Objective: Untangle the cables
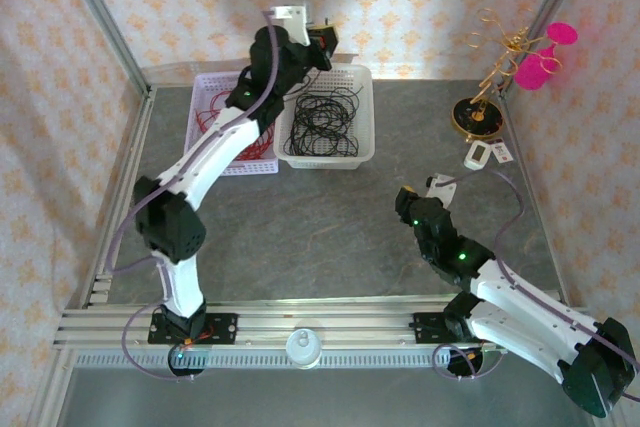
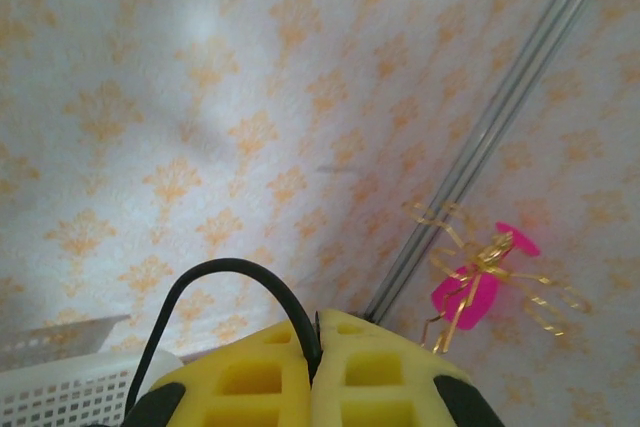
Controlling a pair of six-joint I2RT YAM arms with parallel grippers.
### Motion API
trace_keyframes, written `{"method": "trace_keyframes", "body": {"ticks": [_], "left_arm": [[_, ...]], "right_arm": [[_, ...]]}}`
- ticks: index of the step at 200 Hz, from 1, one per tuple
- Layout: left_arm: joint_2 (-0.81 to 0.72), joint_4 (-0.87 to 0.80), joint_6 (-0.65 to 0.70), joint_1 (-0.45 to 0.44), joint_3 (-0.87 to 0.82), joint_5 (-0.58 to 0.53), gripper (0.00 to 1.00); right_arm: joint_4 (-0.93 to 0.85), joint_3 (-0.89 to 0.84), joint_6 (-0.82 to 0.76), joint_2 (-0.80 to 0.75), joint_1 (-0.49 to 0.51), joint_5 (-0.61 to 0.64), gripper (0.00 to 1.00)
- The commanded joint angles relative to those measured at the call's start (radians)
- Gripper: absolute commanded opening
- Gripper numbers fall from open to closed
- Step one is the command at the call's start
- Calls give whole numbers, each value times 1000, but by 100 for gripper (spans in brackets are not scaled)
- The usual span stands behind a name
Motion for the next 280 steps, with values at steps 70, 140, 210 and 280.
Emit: {"method": "trace_keyframes", "body": {"ticks": [70, 140, 210, 280], "left_arm": [[220, 137, -101, -5, -81, -5, 0], [208, 34, -123, -43, -221, -146, 36], [-78, -123, -81, -89, -429, -308, 74], [-459, -172, -56, -99, -723, -354, 83]], "right_arm": [[-8, -5, -18, 5, -10, -12, 57], [167, -32, -114, 73, -33, 103, 61], [362, -123, -153, 114, -138, 42, 62], [362, -167, -162, 22, -187, 38, 63]]}}
